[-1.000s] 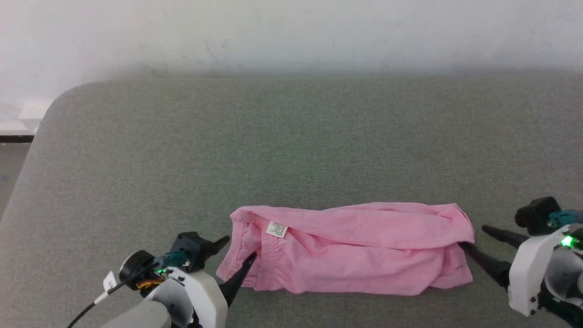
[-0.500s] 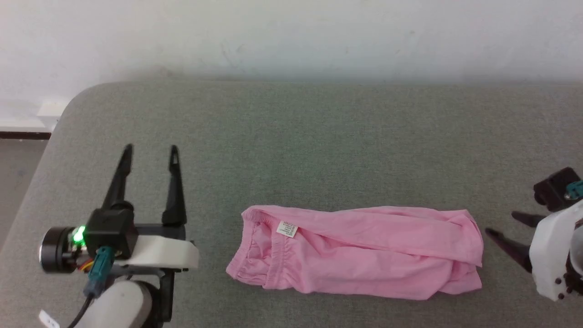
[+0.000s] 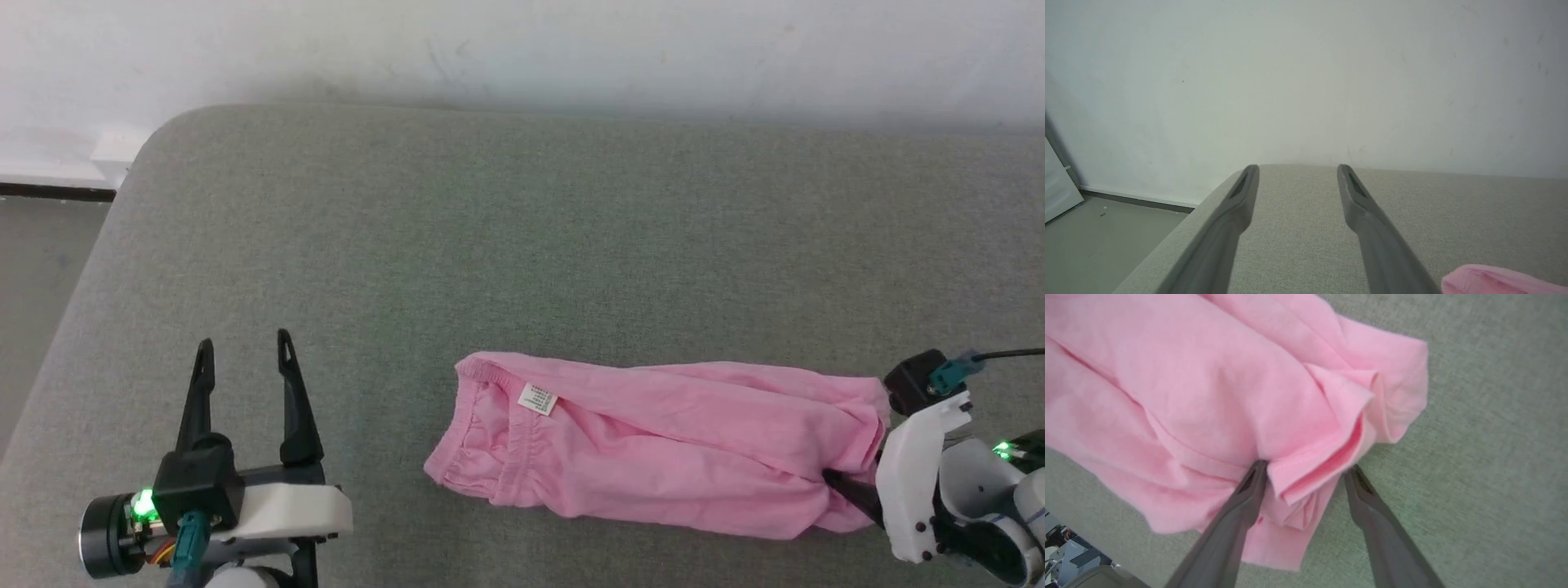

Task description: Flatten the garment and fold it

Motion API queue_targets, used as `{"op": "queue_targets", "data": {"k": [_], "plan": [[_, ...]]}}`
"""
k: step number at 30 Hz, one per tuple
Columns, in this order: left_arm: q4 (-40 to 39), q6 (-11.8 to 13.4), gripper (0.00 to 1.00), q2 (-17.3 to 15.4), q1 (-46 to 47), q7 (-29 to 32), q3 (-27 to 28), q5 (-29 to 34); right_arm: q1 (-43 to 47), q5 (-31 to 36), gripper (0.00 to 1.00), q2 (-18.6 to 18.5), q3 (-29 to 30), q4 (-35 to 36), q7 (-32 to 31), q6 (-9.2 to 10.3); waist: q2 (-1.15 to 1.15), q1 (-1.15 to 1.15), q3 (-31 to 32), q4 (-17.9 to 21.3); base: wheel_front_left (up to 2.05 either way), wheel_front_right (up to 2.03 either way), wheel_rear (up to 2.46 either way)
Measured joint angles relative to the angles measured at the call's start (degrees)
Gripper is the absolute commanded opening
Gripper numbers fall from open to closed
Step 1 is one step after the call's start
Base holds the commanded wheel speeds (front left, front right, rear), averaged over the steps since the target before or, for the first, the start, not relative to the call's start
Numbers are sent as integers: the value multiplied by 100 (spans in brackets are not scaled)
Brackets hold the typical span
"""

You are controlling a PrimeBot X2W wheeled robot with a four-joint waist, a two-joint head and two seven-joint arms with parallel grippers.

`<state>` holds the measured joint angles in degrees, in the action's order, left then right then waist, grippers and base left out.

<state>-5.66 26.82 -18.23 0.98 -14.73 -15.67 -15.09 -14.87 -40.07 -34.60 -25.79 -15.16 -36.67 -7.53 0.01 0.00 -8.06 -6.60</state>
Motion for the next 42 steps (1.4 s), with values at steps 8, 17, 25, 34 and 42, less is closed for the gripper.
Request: {"op": "queue_targets", "data": {"k": [8, 17, 25, 34, 42], "plan": [[145, -850, 100, 644, -155, 0, 645, 485, -15, 10, 5, 137, -78, -326, 434, 0, 0, -1, -92, -48, 0, 0, 0], [248, -1434, 100, 910, -179, 0, 1077, 948, -116, -124, 0, 188, -85, -352, 894, -9, 0, 0, 27, 122, 0, 0, 0], [286, -1627, 100, 1028, -232, 0, 1207, 1226, 77, -288, 0, -470, 461, -4, 884, -9, 0, 0, 157, 249, 0, 0, 0], [348, -1722, 100, 1054, -336, 0, 1154, 1371, 656, -252, 0, -949, 1082, 511, 597, -5, 0, 0, 272, 304, 0, 0, 0], [357, -1733, 100, 1067, -337, 0, 1118, 1371, 687, -192, 0, -911, 658, 2167, 311, -2, -1, 0, 265, 287, 0, 0, 0]]}}
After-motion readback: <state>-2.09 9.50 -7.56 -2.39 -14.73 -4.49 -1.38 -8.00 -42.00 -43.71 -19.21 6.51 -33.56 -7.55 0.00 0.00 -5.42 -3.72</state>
